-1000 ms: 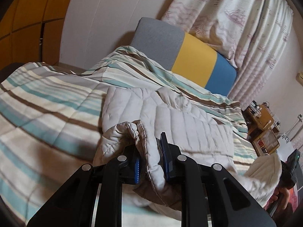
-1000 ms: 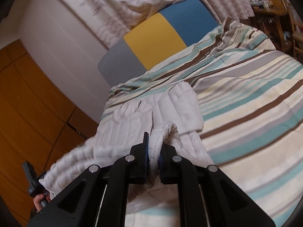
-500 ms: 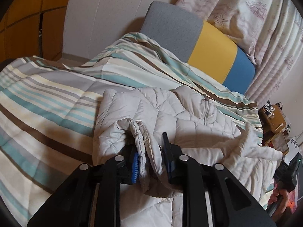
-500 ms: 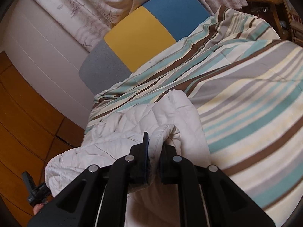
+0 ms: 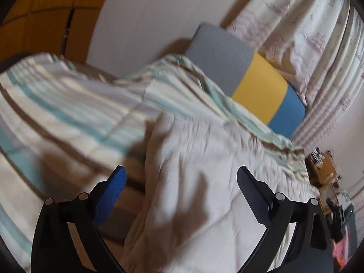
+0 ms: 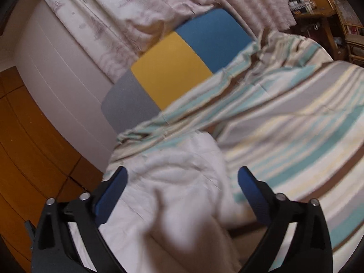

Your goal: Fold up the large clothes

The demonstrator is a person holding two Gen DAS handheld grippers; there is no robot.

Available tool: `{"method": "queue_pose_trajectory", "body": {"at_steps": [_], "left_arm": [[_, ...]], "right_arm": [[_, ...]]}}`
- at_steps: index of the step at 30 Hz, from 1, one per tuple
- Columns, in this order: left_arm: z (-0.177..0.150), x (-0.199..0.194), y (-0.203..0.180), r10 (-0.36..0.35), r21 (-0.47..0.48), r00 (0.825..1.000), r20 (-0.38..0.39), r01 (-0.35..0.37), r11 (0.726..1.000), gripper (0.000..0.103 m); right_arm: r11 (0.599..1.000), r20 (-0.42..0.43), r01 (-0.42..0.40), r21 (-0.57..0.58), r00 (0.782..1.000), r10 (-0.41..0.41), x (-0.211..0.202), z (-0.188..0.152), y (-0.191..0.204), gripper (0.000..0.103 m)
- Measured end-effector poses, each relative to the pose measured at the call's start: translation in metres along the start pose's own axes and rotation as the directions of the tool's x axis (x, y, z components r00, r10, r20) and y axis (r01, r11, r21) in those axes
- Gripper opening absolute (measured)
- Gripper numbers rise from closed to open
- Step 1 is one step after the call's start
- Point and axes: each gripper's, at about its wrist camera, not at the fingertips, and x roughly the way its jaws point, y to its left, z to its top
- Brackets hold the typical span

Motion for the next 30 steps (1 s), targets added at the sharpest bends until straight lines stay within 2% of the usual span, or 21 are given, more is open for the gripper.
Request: {"method": "queue_pose_trajectory", "body": {"at_steps": [3,5,6,7,8,9,10,11,14,17,20,30], "left_arm": [[-0.025,0.011,0.007,-0.009,0.007,0.996,-0.085,0.009,1.000,0.097],[-0.037,0.018,0.009,-0.013,0.006,0.992,-0.126,0.014,1.000,0.097],[-0.042,0.022,0.008,-0.017,0.000,0.990,-0.143,0.017,1.000,0.097],[-0.046,0.026,0.009,-0.020,-0.009,0.986,-0.163,0.018,1.000,0.093],[-0.050,0.030,0.009,-0.023,-0.021,0.982,-0.186,0.019,1.000,0.085],[-0.053,0.033,0.008,-0.003,-0.014,0.979,-0.203,0.000,1.000,0.082],[-0.054,0.032,0.006,0.006,-0.001,0.978,-0.208,-0.006,1.000,0.075],[-0.055,0.031,0.005,0.005,0.011,0.976,-0.218,-0.003,1.000,0.066],[-0.058,0.022,0.003,-0.017,0.032,0.968,-0.252,0.026,0.999,0.050],[-0.064,0.008,0.000,-0.023,0.056,0.964,-0.263,0.039,0.998,0.044],[-0.077,-0.008,-0.003,-0.026,0.074,0.963,-0.267,0.047,0.996,0.044],[-0.151,-0.082,-0.002,-0.076,0.095,0.952,-0.297,0.109,0.990,0.044]], "right_arm": [[0.999,-0.115,0.012,0.032,0.993,-0.008,0.006,-0.013,-0.017,0.101],[0.998,-0.215,-0.004,0.065,0.976,0.018,0.017,-0.028,-0.027,0.101],[0.996,-0.281,-0.009,0.085,0.959,0.033,0.027,-0.039,-0.030,0.100],[0.995,-0.333,-0.016,0.103,0.942,0.050,0.035,-0.049,-0.031,0.091],[0.995,-0.356,-0.017,0.097,0.933,0.050,0.040,-0.058,-0.028,0.079],[0.999,-0.341,0.007,0.053,0.940,0.011,0.038,-0.062,-0.022,0.076],[1.000,-0.341,0.017,0.005,0.940,-0.014,0.038,-0.067,-0.015,0.064],[1.000,-0.354,0.012,-0.001,0.935,-0.012,0.039,-0.070,-0.012,0.056],[1.000,-0.356,0.003,0.001,0.934,-0.003,0.032,-0.075,-0.011,0.043],[1.000,-0.364,-0.012,0.000,0.931,0.011,0.017,-0.078,-0.011,0.038],[0.999,-0.368,-0.021,-0.040,0.930,0.005,-0.004,-0.084,-0.009,0.037],[0.996,-0.408,-0.055,-0.066,0.913,0.024,-0.103,-0.123,-0.029,0.036]]}}
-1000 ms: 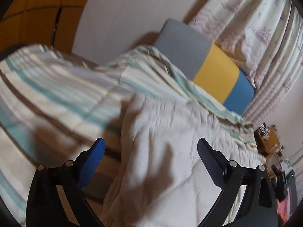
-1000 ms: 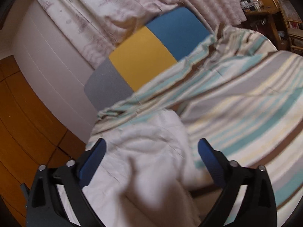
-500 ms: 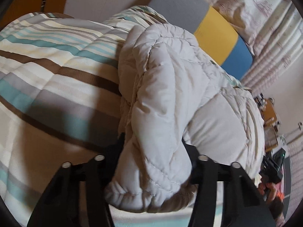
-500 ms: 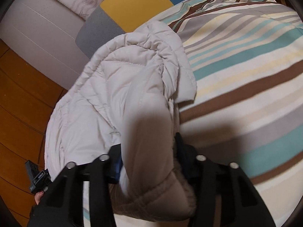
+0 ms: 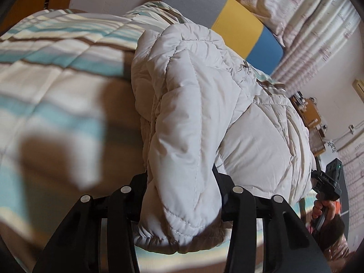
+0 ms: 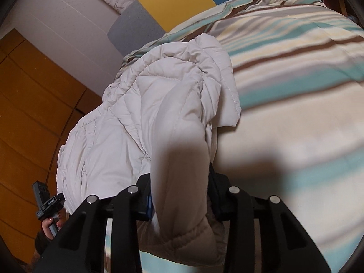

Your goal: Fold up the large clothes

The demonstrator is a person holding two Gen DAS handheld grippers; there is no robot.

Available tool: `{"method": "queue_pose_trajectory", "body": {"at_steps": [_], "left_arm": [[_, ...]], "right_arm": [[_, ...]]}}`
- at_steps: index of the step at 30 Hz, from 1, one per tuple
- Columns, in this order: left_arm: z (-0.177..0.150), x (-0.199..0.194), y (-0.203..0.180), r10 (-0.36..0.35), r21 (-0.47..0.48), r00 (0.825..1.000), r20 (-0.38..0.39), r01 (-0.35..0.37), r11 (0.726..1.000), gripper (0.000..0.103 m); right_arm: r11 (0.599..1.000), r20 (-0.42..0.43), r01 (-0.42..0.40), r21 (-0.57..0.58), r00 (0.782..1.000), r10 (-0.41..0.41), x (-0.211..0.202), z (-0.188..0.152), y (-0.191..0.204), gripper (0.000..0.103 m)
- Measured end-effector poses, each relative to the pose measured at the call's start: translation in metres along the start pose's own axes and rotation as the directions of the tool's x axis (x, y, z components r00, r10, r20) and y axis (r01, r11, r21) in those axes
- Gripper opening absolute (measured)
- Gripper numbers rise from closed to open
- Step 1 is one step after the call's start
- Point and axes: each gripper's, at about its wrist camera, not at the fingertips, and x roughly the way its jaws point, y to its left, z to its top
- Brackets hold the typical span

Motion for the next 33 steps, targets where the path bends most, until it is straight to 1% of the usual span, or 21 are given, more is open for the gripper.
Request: {"method": "queue_pose_trajectory", "body": {"at_steps": [3,7,9,10,11,13,15,16,17,19,21,22,23,24,25,26,27,29,31,33], "left_arm": [[-0.027,-0.017,-0.004,-0.012,0.010,1.000,-0.005,0.012,1.000,0.044],[-0.054,-0.033,-0.011,-0.013,0.027,1.000,-0.006,0.014,1.000,0.044],[-0.065,-0.038,-0.013,-0.009,0.042,1.000,-0.010,0.009,0.999,0.047],[-0.067,-0.039,-0.014,-0.002,0.047,1.000,-0.009,0.002,0.999,0.052],[-0.068,-0.042,-0.015,0.014,0.058,1.000,-0.005,-0.014,0.998,0.061],[-0.065,-0.048,-0.017,0.037,0.078,0.999,0.011,-0.038,0.996,0.069],[-0.057,-0.060,-0.021,0.059,0.107,0.996,0.062,-0.066,0.992,0.072],[-0.053,-0.064,-0.022,0.062,0.112,0.995,0.077,-0.071,0.991,0.076],[-0.046,-0.067,-0.024,0.061,0.116,0.994,0.096,-0.072,0.991,0.079],[-0.030,-0.065,-0.026,0.037,0.109,0.993,0.112,-0.049,0.993,0.079],[-0.019,-0.058,-0.030,0.009,0.107,0.994,0.107,-0.021,0.994,0.079],[-0.011,-0.050,-0.032,0.006,0.101,0.995,0.102,-0.016,0.995,0.079],[-0.008,-0.044,-0.034,0.006,0.096,0.996,0.091,-0.015,0.995,0.079],[-0.004,-0.035,-0.037,-0.020,0.092,0.998,0.064,0.014,0.996,0.079],[-0.004,-0.030,-0.041,-0.038,0.092,0.998,0.046,0.033,0.995,0.071],[-0.002,-0.024,-0.046,-0.029,0.102,0.999,0.027,0.026,0.994,0.047],[-0.002,-0.022,-0.051,-0.009,0.118,1.000,0.019,0.007,0.993,0.036],[0.001,-0.029,-0.060,-0.011,0.146,0.999,0.042,0.005,0.989,0.026],[0.005,-0.041,-0.070,-0.013,0.180,0.996,0.088,-0.003,0.984,0.023],[0.016,-0.056,-0.080,-0.015,0.209,0.989,0.148,-0.017,0.978,0.021]], "right_arm": [[1.000,-0.009,-0.004,0.002,1.000,0.004,-0.021,-0.023,-0.004,0.036],[1.000,-0.009,-0.015,0.014,1.000,0.015,-0.048,-0.051,-0.009,0.036],[1.000,-0.013,-0.010,0.013,1.000,0.011,-0.056,-0.058,-0.013,0.037],[1.000,-0.015,-0.006,0.011,1.000,0.007,-0.054,-0.050,-0.013,0.042],[1.000,-0.016,0.015,0.000,1.000,-0.015,-0.058,-0.051,-0.013,0.054],[0.998,0.015,0.063,-0.026,0.998,-0.063,-0.060,-0.046,-0.009,0.061],[0.996,0.063,0.082,-0.037,0.995,-0.079,-0.068,-0.040,-0.007,0.063],[0.995,0.089,0.091,-0.040,0.992,-0.087,-0.072,-0.033,-0.006,0.066],[0.995,0.102,0.092,-0.044,0.991,-0.087,-0.072,-0.027,-0.004,0.070],[0.994,0.102,0.087,-0.066,0.992,-0.080,-0.066,-0.012,0.000,0.073],[0.993,0.094,0.091,-0.081,0.992,-0.083,-0.051,0.003,0.005,0.073],[0.993,0.082,0.082,-0.086,0.994,-0.075,-0.047,0.000,0.007,0.072],[0.993,0.060,0.079,-0.088,0.995,-0.074,-0.039,0.001,0.008,0.069],[0.992,0.033,0.094,-0.084,0.995,-0.092,-0.025,0.005,0.012,0.062],[0.991,0.017,0.099,-0.085,0.995,-0.098,-0.019,0.004,0.015,0.045],[0.991,-0.001,0.092,-0.093,0.996,-0.092,-0.014,0.007,0.019,0.034],[0.990,-0.002,0.089,-0.109,0.996,-0.089,-0.012,0.006,0.024,0.029],[0.981,0.014,0.098,-0.170,0.995,-0.097,-0.027,-0.001,0.041,0.022],[0.971,0.048,0.099,-0.217,0.995,-0.090,-0.042,0.007,0.056,0.019],[0.963,0.088,0.103,-0.248,0.993,-0.083,-0.056,0.017,0.068,0.018]]}}
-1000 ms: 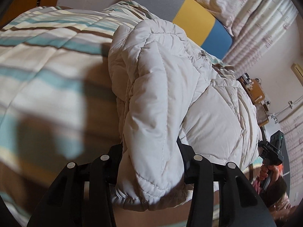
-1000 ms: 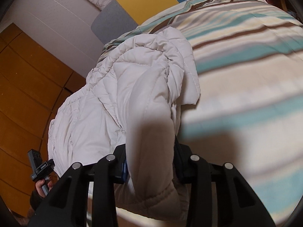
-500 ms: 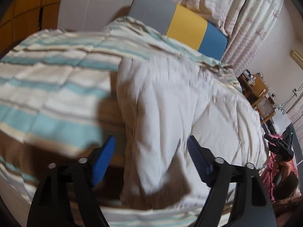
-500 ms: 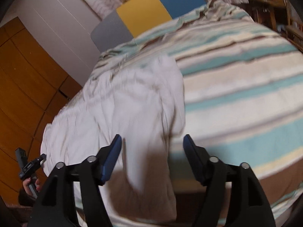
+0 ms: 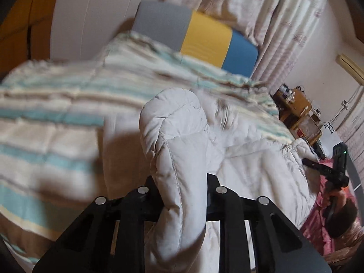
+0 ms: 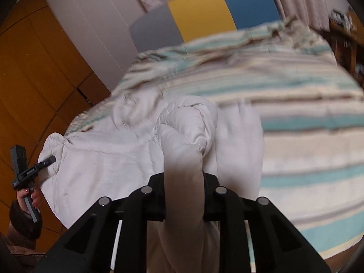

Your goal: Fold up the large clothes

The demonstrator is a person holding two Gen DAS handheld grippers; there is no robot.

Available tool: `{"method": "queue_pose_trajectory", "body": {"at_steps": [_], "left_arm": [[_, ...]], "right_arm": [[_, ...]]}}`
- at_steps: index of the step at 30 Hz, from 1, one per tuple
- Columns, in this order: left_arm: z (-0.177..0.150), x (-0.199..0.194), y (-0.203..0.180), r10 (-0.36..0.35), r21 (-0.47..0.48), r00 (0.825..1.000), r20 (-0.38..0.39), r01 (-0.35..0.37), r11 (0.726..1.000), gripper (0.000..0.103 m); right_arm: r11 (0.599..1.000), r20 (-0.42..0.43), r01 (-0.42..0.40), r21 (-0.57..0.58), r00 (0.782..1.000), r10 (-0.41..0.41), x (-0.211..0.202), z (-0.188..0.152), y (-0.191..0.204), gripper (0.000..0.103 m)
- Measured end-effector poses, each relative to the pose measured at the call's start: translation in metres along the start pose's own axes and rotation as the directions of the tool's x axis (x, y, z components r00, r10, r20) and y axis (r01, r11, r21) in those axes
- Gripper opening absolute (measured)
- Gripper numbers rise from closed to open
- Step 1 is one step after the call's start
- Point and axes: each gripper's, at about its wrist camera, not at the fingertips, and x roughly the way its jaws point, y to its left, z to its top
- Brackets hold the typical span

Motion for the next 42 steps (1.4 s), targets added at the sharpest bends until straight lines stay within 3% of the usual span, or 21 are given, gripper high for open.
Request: {"method": "queue_pose_trajectory", "body": {"at_steps": [4,8,11,16,22,28,34,42], "left_arm": [[0.033,-0.019,-0.010,0.037,0.021,0.991,0.128,-0.040,0.999,0.021],[0.060,-0.019,-0.016,0.099,0.018,0.966,0.239,-0.107,0.994,0.021],[0.075,-0.005,-0.015,0.181,-0.030,0.937,0.299,-0.181,0.983,0.021],[0.088,0.034,-0.002,0.312,-0.139,0.897,0.315,-0.281,0.949,0.021],[0.087,0.077,-0.005,0.401,-0.073,0.854,0.331,-0.401,0.913,0.021],[0.073,0.115,0.022,0.469,-0.092,0.860,0.204,-0.460,0.883,0.023],[0.062,0.132,0.048,0.468,-0.149,0.873,0.135,-0.449,0.881,0.034],[0.059,0.167,0.062,0.477,-0.134,0.879,0.012,-0.472,0.872,0.043]], "right_arm": [[1.000,0.106,-0.001,-0.023,0.994,0.004,-0.024,0.033,0.013,0.015],[0.998,0.195,0.042,-0.048,0.980,-0.032,-0.030,0.061,0.024,0.015],[0.997,0.261,0.081,-0.010,0.962,-0.076,-0.015,0.075,0.021,0.015],[0.990,0.302,0.127,0.061,0.943,-0.139,0.029,0.084,0.008,0.015],[0.970,0.318,0.240,0.042,0.917,-0.240,0.073,0.085,0.001,0.015],[0.955,0.269,0.294,0.025,0.919,-0.290,0.110,0.072,-0.013,0.017],[0.939,0.173,0.341,0.038,0.924,-0.342,0.143,0.065,-0.030,0.026],[0.915,0.034,0.402,0.011,0.915,-0.403,0.185,0.065,-0.040,0.038]]}}
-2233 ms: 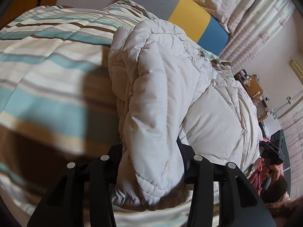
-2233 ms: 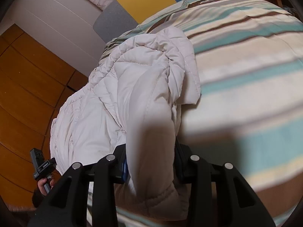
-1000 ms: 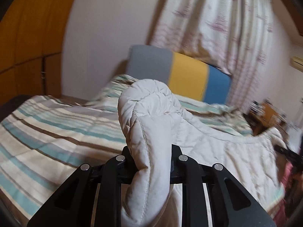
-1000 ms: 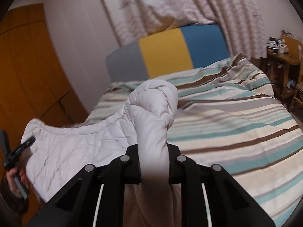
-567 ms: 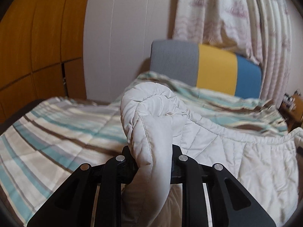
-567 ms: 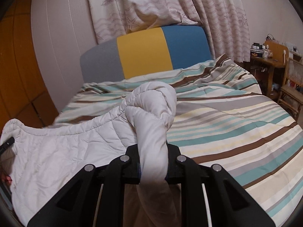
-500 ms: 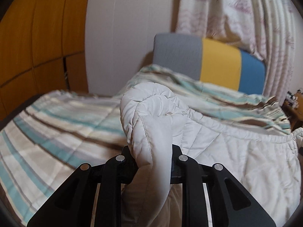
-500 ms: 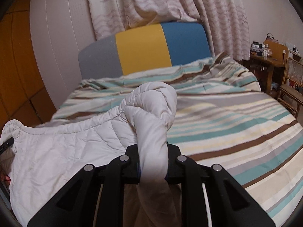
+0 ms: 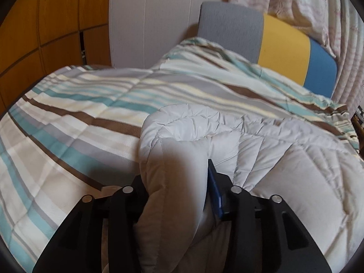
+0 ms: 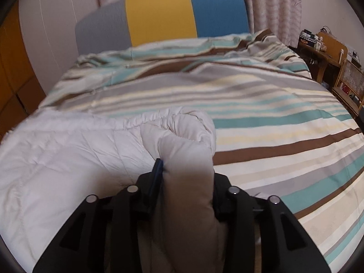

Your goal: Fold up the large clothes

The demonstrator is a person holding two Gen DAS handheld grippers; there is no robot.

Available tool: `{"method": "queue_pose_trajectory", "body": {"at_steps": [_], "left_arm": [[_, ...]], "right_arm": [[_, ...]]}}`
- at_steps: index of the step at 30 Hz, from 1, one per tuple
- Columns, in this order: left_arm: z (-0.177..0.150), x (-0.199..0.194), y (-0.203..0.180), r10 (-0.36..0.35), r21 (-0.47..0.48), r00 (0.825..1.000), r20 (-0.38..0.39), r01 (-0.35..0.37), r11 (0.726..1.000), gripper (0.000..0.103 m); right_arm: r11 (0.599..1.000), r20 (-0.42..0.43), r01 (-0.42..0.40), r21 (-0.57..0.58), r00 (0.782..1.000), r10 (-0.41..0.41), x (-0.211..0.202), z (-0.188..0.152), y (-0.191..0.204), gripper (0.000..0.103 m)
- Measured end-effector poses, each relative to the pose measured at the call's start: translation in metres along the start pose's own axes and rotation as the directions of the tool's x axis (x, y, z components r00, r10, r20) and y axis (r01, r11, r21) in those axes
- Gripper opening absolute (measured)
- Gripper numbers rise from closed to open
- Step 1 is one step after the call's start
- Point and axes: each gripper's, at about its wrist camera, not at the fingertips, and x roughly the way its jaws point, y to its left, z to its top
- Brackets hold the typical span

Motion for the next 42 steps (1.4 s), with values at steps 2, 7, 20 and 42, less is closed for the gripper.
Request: {"method": "queue_pose_trajectory", "body": {"at_steps": [2,7,20,42], "left_arm": [[-0.001,0.004,-0.001,0.006,0.007,1.000,-0.011,-0.006,1.000,0.044],[-0.001,0.007,-0.002,0.003,0.008,0.999,-0.032,-0.002,1.000,0.046],[0.004,-0.106,-0.044,0.011,0.000,0.987,0.162,-0.011,1.000,0.059],[-0.020,-0.005,-0.116,-0.134,0.098,0.991,-0.006,0.134,0.986,0.065]], "right_arm": [[1.000,-0.017,0.023,-0.020,1.000,-0.024,0.007,-0.001,0.004,0.039],[0.997,-0.022,0.063,-0.049,0.998,-0.064,0.015,-0.003,0.008,0.041],[0.996,-0.024,0.076,-0.054,0.997,-0.078,0.014,-0.002,0.009,0.044],[0.995,-0.014,0.087,-0.056,0.996,-0.088,0.006,-0.001,0.009,0.051]]}}
